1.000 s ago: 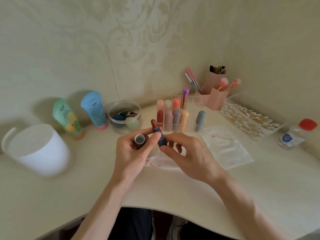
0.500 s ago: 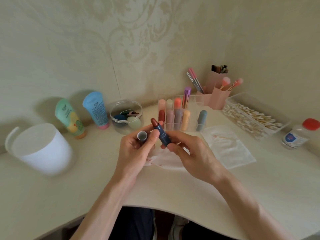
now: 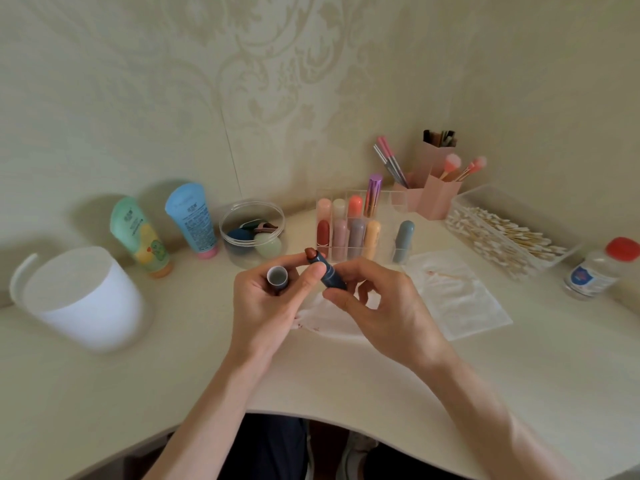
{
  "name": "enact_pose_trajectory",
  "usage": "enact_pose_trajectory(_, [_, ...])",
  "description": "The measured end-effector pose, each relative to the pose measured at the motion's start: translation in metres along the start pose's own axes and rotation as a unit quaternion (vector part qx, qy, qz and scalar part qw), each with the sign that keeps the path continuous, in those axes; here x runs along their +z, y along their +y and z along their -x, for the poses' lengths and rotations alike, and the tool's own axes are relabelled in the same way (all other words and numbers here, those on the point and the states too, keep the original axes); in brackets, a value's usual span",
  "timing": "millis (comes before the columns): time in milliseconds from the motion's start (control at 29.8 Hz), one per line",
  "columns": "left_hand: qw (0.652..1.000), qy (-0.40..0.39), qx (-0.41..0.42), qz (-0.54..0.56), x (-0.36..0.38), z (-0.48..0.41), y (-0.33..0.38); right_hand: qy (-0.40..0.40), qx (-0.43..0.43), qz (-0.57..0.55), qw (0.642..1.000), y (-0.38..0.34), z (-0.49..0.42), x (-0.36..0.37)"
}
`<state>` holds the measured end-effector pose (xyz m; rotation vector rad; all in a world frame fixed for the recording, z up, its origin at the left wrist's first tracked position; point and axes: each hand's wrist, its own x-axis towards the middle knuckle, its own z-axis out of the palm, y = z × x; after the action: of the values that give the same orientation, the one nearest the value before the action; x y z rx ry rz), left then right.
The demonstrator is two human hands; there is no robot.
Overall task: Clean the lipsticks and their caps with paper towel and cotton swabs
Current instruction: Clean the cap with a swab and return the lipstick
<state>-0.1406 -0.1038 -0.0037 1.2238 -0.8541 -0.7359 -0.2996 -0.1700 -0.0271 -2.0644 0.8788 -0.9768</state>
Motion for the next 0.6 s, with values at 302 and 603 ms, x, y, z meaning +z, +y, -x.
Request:
enact_pose_trajectory(302, [0.998,-0.056,-0.005,-0.006,-0.0006,0.0024,-0.0014,-0.027,-0.010,0.028,0.999,0.0033,0.0012,-0.0016])
enact_pose_trajectory(603, [0.999,-0.008,-0.037,0.008,-0.0020,0.0025,0.0027,0.059,-0.047,0.062,0.995,-0.0020,0.0040,-0.0007])
